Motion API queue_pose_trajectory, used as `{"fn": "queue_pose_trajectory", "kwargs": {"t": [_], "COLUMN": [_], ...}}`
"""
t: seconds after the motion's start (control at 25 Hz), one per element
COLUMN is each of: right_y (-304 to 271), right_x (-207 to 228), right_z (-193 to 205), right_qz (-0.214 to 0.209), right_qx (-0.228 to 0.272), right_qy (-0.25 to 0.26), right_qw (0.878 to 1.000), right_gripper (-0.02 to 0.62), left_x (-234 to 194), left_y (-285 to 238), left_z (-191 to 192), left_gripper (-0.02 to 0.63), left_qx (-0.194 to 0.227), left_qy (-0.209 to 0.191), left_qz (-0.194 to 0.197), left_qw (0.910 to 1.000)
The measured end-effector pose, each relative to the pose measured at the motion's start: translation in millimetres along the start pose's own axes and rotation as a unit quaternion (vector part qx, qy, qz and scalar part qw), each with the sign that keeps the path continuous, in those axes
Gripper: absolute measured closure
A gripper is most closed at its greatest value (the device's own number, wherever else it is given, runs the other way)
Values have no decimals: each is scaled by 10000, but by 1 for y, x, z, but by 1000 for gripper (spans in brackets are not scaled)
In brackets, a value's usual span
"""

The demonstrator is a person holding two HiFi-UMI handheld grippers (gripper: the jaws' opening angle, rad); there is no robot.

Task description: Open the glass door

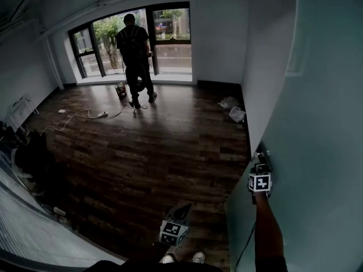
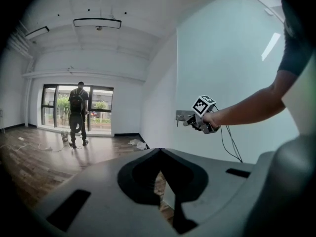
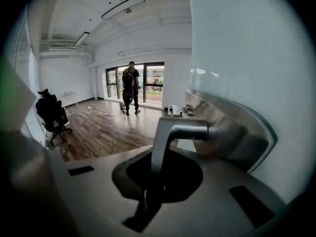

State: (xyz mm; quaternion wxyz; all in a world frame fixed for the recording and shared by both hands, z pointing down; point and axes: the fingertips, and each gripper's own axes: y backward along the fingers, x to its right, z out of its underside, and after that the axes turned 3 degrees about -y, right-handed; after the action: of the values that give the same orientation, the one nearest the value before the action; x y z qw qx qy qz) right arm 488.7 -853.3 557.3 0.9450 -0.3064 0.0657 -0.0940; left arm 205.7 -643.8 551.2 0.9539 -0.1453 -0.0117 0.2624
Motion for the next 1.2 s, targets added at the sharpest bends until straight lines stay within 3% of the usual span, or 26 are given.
{"fn": "queue_pose_trajectory", "kwargs": {"t": [0.2, 0.32, 0.36, 0.52, 0.68, 0.88, 1.2], "right_y": [14, 21, 25, 54, 109, 192, 301], "right_x": [10, 19, 21, 31, 22, -30, -189], "right_z": [-8, -9, -9, -4, 6, 17, 83], "right_qz": [171, 150, 166, 545, 1126, 1399, 526], "right_qx": [-299, -245, -193, 285, 986, 1688, 2061], "right_qy": [189, 30, -19, -245, -352, -174, -286], "right_qw": [9992, 9996, 9997, 9978, 9881, 9755, 9767], "right_gripper": [575, 442, 426, 385, 356, 354, 356], "left_x": [6, 7, 7, 7, 8, 12, 34], "left_y": [-1, 8, 12, 33, 66, 120, 225], "left_z": [8, 15, 17, 21, 28, 33, 45], "left_gripper": [600, 600, 600, 600, 600, 600, 600], "left_qx": [-54, -101, -115, -102, 23, 224, 573], "left_qy": [81, 130, 138, 165, 126, 86, 0], "left_qz": [-248, -333, -341, -312, -260, -189, 72], "left_qw": [9996, 9993, 9993, 9993, 9996, 9995, 9983]}}
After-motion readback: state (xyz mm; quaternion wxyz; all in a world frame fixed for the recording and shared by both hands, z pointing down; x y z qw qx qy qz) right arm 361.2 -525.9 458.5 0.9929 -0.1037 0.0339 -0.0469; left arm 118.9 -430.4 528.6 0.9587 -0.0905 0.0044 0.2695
